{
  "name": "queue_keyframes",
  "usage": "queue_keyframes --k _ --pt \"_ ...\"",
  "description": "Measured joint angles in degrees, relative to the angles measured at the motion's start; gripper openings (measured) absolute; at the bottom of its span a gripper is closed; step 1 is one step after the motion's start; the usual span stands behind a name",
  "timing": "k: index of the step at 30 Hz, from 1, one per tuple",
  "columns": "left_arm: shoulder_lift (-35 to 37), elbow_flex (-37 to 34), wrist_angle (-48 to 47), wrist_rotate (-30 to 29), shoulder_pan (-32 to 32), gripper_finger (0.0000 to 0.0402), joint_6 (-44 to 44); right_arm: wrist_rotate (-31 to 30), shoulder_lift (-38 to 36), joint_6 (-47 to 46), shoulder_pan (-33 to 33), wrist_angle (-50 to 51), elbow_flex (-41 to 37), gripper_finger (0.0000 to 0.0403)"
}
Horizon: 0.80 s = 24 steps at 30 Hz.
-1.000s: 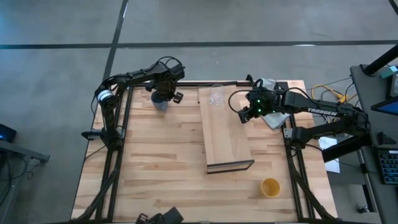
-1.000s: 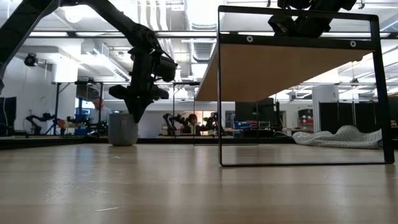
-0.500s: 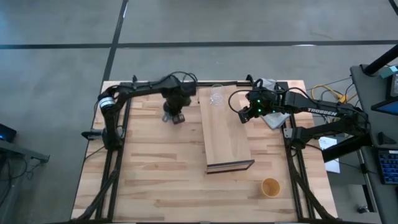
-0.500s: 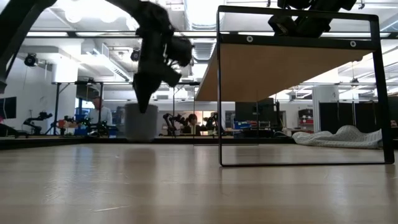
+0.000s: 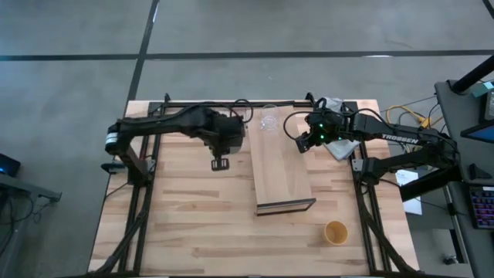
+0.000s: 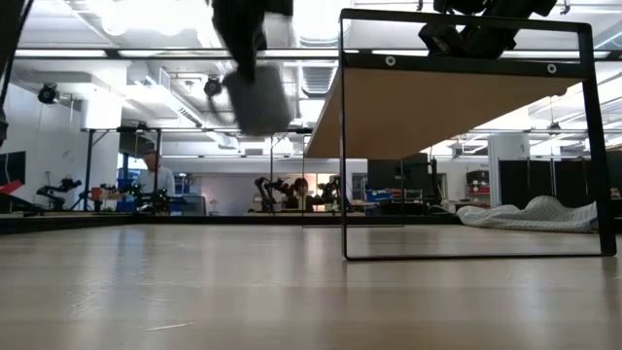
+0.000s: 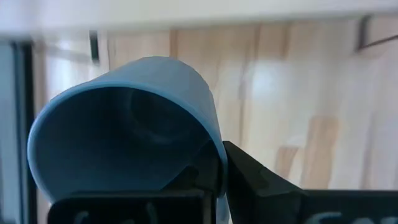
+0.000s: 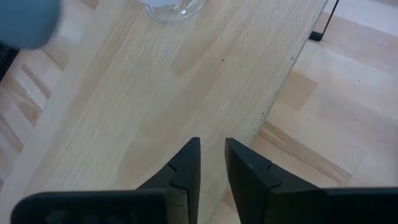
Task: Stack small to large cups/mugs on shelf
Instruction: Put the blue mug on the shelf
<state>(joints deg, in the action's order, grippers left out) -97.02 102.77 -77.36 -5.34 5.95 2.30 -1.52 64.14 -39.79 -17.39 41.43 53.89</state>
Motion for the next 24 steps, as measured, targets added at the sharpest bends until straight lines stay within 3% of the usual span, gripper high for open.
queue_keyframes --k 9,24 --pt "0.51 13.05 4.28 -6.22 -6.14 0.0000 14.52 -0.01 0.00 -0.02 0.00 -0.27 0.00 0.0079" --pt "-2.10 10.75 16.96 -2.19 -6.05 0.0000 15.72 6.44 -1.63 0.75 0.52 -8.25 0.44 0.0067"
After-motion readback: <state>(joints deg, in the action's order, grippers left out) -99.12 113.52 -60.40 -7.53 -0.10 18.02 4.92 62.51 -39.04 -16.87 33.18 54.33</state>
